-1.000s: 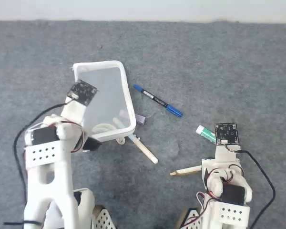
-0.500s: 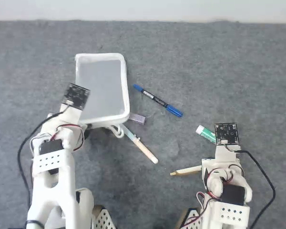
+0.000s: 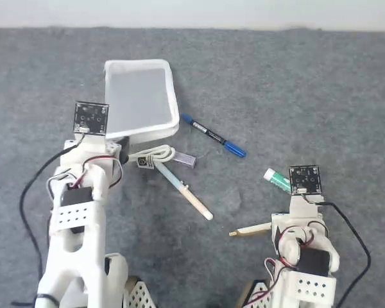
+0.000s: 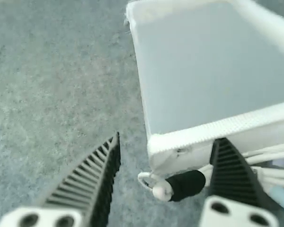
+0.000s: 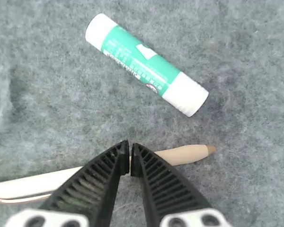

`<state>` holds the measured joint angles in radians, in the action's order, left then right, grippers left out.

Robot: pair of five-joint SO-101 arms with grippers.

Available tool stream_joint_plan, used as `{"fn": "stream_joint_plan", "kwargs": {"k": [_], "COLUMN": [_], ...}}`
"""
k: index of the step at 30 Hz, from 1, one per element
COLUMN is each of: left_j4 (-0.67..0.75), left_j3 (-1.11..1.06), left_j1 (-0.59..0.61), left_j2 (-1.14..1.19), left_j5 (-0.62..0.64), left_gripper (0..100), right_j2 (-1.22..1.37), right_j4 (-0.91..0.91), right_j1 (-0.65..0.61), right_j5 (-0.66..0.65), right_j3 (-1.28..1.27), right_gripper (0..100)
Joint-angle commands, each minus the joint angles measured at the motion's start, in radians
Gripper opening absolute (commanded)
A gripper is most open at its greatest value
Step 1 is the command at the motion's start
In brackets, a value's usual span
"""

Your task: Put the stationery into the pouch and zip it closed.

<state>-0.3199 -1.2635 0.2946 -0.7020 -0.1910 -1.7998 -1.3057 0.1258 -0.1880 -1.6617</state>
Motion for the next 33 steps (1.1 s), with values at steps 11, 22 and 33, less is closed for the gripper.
{"fn": "stream_joint_plan", "kwargs": {"k": [11,22,33], "left_j4": [-0.058,-0.528,-0.896], "left_j3": [0.275,0.768,0.915], "left_j1": [0.003,0.046,0.041], "left_j2": [0.373,0.62,0.384], "left_j5": [0.015,0.014,0.018], "left_gripper": [34,34,34], "right_j2": [-0.018,-0.018,-0.018], "right_j4": [-0.004,-0.004,-0.005], "right_j1": [0.008,0.007,0.012], "right_j5": [-0.011,-0.011,-0.012], "right_j3": [-0.021,-0.021,-0.015], "right_gripper": [0.6,0.6,0.6]}}
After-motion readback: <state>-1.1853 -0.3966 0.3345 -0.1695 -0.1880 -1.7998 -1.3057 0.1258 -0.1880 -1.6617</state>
